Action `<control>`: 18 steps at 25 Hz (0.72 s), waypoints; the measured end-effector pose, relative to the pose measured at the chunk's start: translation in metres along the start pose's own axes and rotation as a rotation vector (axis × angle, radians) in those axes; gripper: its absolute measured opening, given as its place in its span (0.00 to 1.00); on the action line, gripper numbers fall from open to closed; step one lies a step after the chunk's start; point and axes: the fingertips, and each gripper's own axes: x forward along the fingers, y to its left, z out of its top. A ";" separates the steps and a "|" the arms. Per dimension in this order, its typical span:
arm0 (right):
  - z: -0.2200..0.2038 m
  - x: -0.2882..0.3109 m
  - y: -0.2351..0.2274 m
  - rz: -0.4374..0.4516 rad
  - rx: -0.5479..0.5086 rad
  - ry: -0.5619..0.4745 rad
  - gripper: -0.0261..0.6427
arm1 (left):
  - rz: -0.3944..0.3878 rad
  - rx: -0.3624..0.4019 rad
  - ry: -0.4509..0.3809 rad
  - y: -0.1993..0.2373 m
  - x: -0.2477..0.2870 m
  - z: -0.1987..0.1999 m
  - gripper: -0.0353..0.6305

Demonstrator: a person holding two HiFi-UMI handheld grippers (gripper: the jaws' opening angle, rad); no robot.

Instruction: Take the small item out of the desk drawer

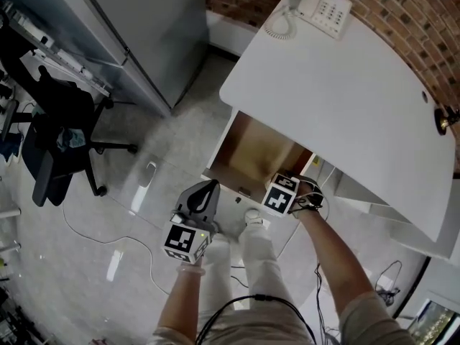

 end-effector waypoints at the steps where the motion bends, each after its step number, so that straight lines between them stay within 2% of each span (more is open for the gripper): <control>1: 0.002 -0.006 0.001 -0.002 0.016 -0.027 0.28 | -0.002 0.001 0.001 -0.001 0.000 0.002 0.06; 10: 0.013 -0.065 0.003 -0.083 0.106 -0.208 0.28 | -0.031 0.029 0.010 -0.016 -0.003 0.025 0.06; 18: 0.028 -0.112 0.005 -0.134 0.163 -0.359 0.28 | -0.014 0.052 0.012 -0.016 -0.017 0.042 0.06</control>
